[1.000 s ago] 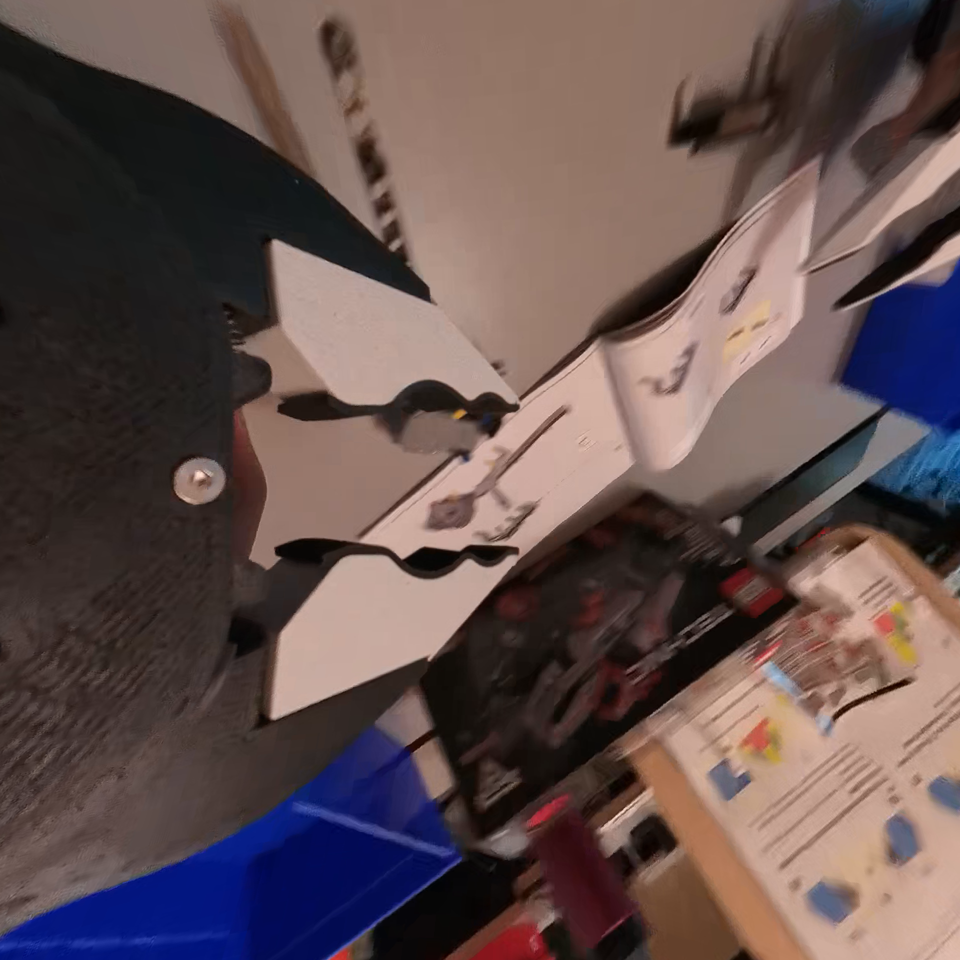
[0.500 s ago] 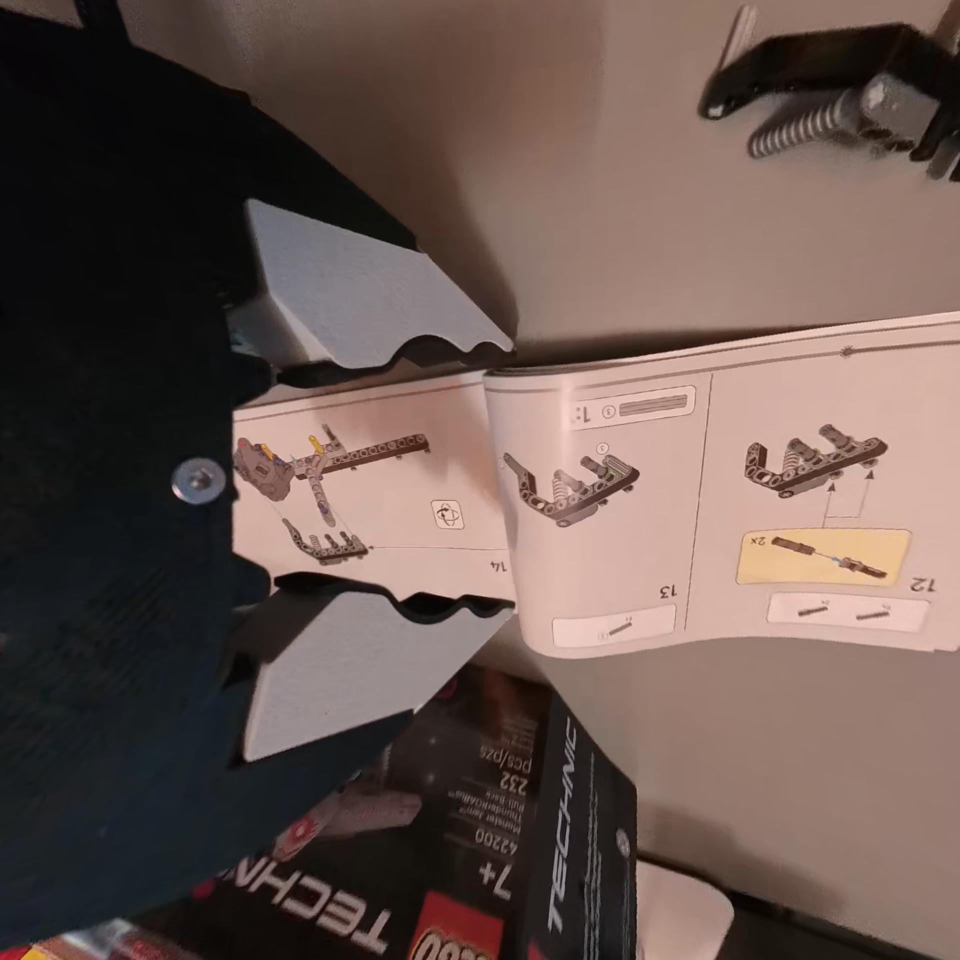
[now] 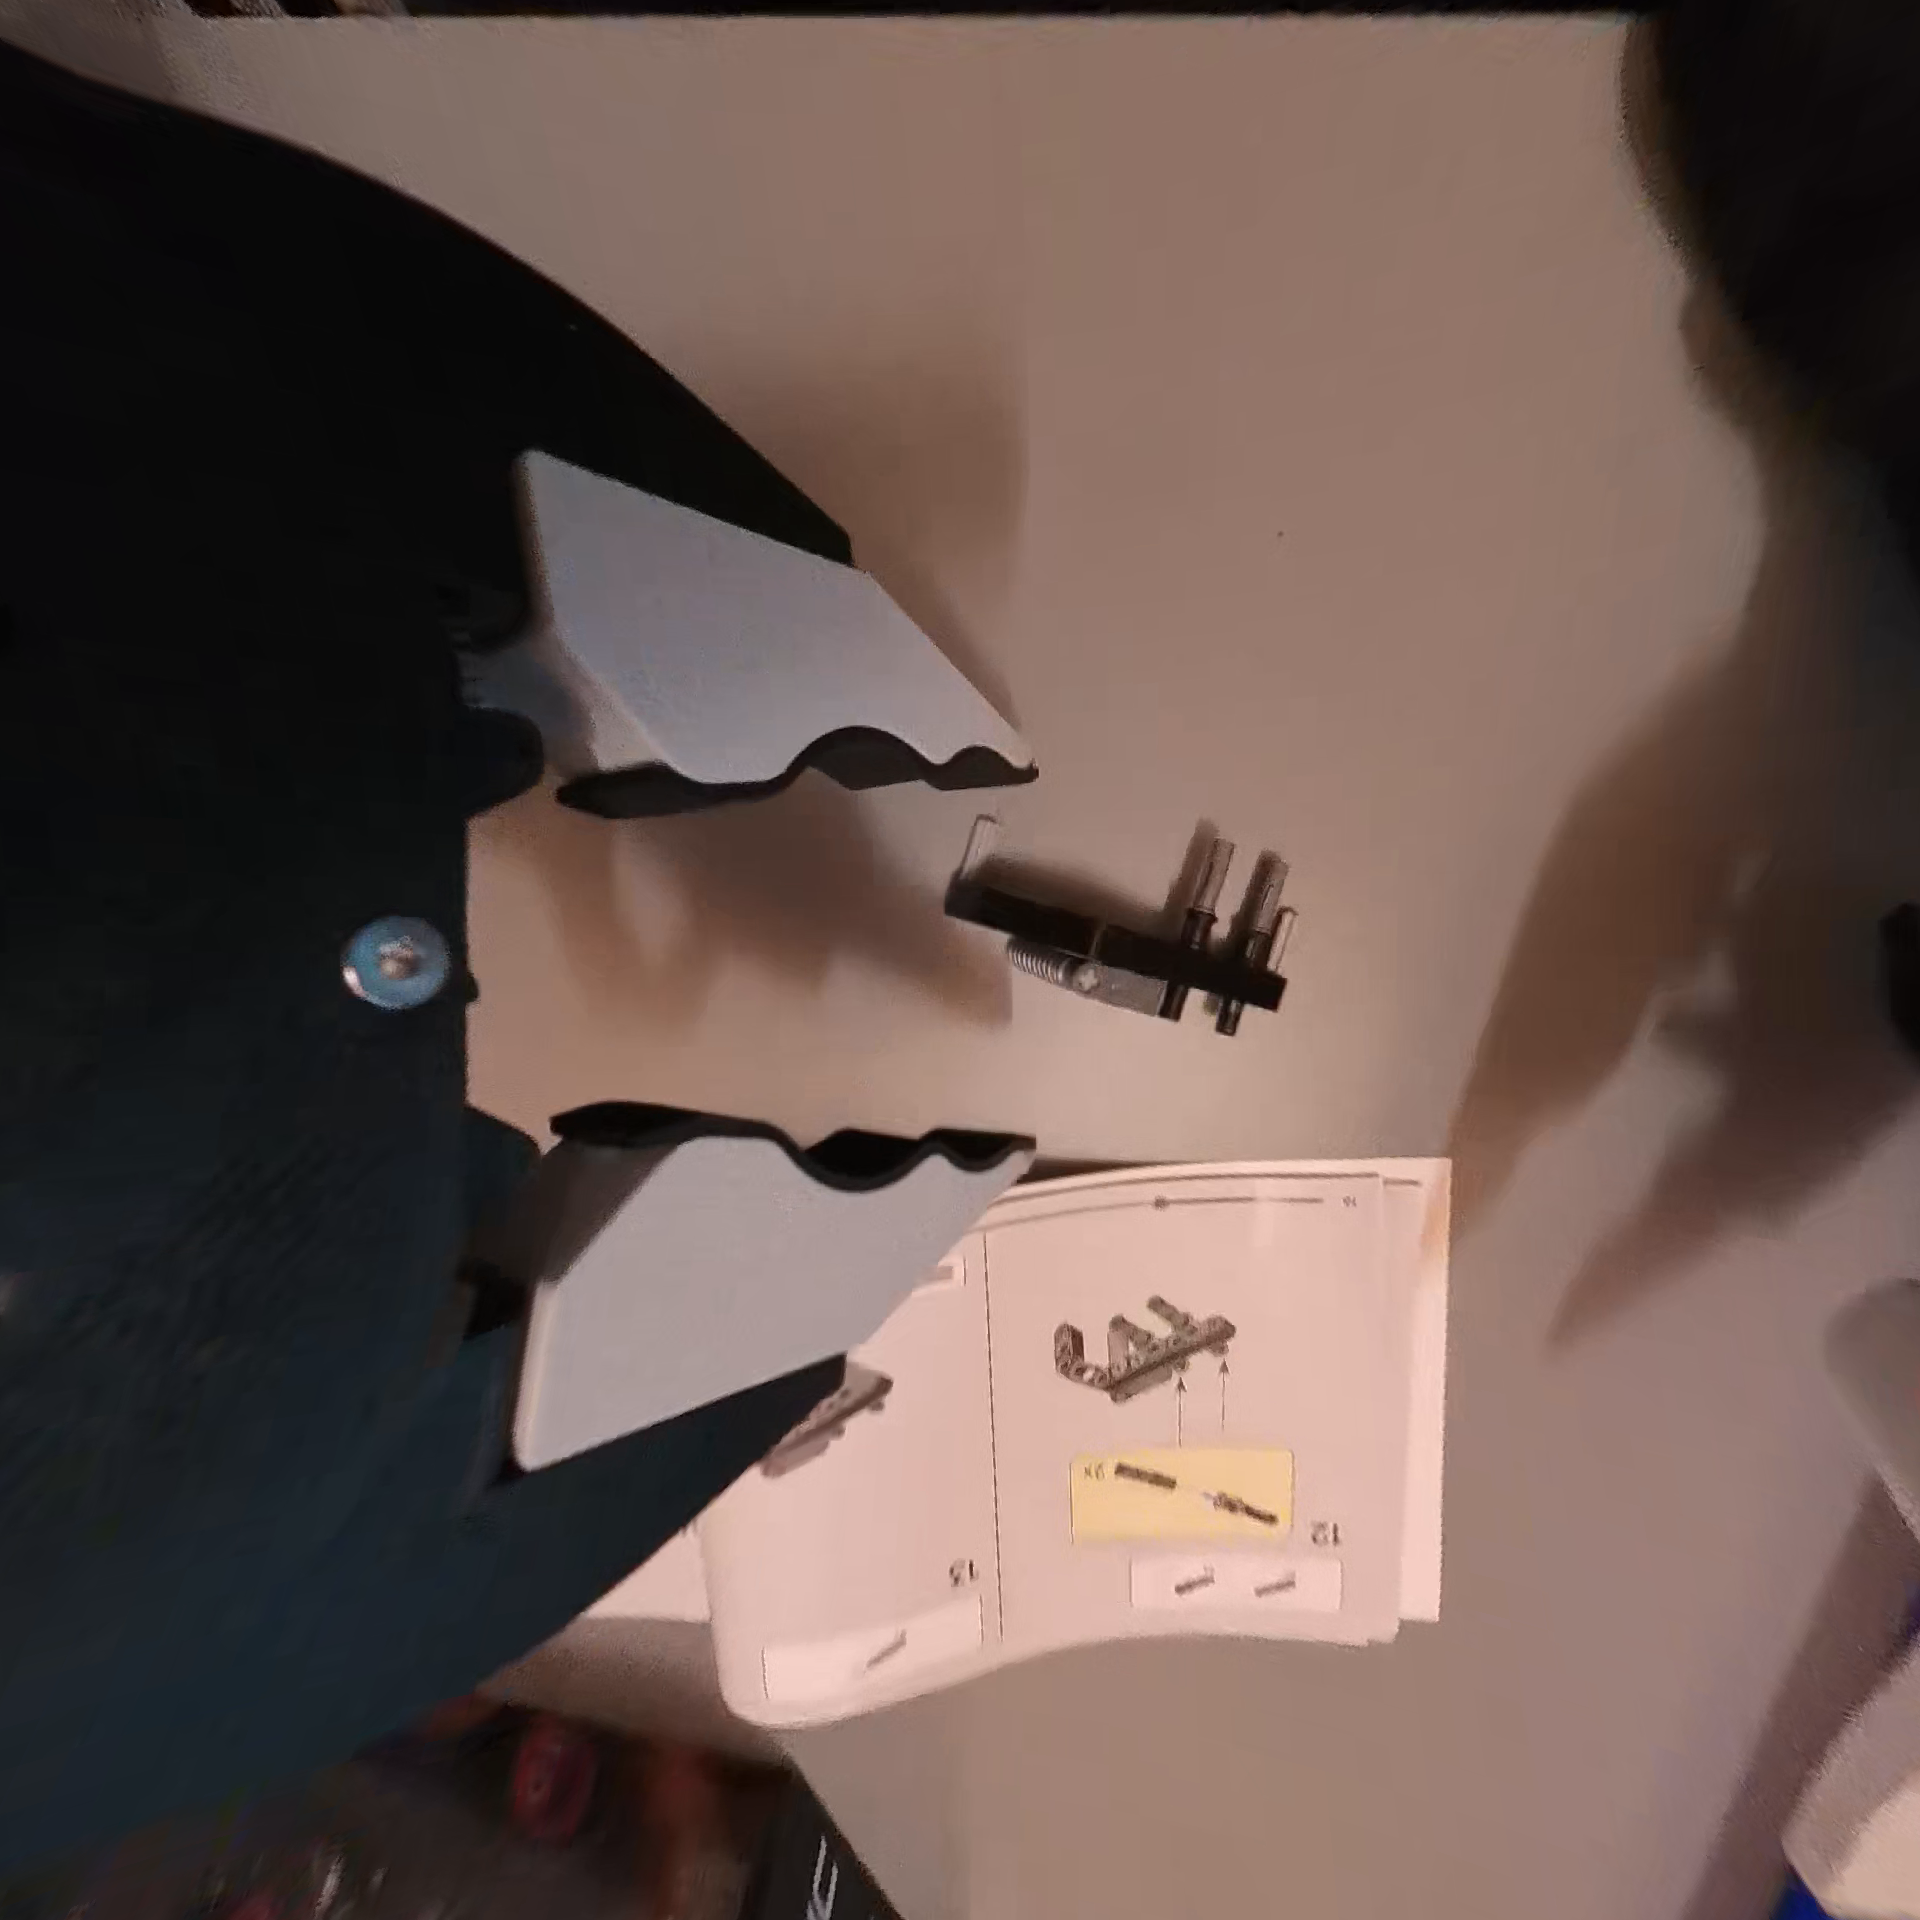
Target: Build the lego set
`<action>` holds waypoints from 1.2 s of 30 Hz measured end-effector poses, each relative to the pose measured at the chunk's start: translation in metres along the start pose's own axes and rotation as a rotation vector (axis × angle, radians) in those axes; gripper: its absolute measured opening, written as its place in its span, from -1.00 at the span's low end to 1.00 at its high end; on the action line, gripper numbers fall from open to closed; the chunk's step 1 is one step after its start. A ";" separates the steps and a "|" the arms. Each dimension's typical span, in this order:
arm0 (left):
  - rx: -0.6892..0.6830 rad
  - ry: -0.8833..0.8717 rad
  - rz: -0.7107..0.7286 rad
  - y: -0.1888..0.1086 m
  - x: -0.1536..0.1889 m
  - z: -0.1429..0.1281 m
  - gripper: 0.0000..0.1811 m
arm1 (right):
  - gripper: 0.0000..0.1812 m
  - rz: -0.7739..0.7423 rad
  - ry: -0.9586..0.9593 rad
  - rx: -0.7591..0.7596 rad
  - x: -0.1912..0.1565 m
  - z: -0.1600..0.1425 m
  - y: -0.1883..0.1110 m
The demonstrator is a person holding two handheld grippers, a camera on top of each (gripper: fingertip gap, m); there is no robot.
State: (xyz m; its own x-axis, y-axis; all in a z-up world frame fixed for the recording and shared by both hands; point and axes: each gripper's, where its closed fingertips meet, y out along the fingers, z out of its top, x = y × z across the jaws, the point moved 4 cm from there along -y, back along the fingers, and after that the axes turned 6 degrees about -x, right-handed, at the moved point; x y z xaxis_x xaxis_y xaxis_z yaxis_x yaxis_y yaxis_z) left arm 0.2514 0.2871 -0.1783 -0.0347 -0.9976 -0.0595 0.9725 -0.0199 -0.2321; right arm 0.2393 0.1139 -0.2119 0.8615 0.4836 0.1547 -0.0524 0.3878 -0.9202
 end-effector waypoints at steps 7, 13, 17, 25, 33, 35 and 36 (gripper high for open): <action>-0.010 0.005 0.010 0.002 -0.001 -0.003 -0.69 | -0.83 0.091 0.089 -0.044 0.000 -0.012 0.031; -0.002 0.011 0.022 0.002 -0.002 -0.003 -0.70 | -0.93 -0.050 0.126 0.005 0.034 -0.021 -0.023; -0.001 -0.004 0.011 0.002 -0.002 -0.003 -0.70 | -0.93 -0.330 0.416 0.001 0.103 -0.091 -0.090; -0.019 0.016 -0.006 0.006 0.003 -0.005 -0.70 | -0.92 -0.177 0.511 0.101 0.127 -0.181 -0.046; -0.038 0.027 -0.008 0.009 0.004 -0.010 -0.70 | -0.71 -0.304 0.347 -0.089 0.126 -0.207 -0.030; -0.037 0.030 -0.006 0.009 0.004 -0.010 -0.70 | -0.58 -0.318 0.378 -0.100 0.129 -0.209 -0.043; -0.038 0.031 -0.005 0.009 0.005 -0.010 -0.70 | -0.53 -0.331 0.387 -0.092 0.130 -0.207 -0.052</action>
State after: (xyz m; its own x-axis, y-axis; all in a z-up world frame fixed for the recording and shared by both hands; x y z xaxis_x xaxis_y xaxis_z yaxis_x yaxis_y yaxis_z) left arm 0.2581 0.2830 -0.1901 -0.0475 -0.9950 -0.0881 0.9629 -0.0221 -0.2690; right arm 0.4584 -0.0058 -0.2180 0.9491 0.0144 0.3148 0.2842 0.3923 -0.8748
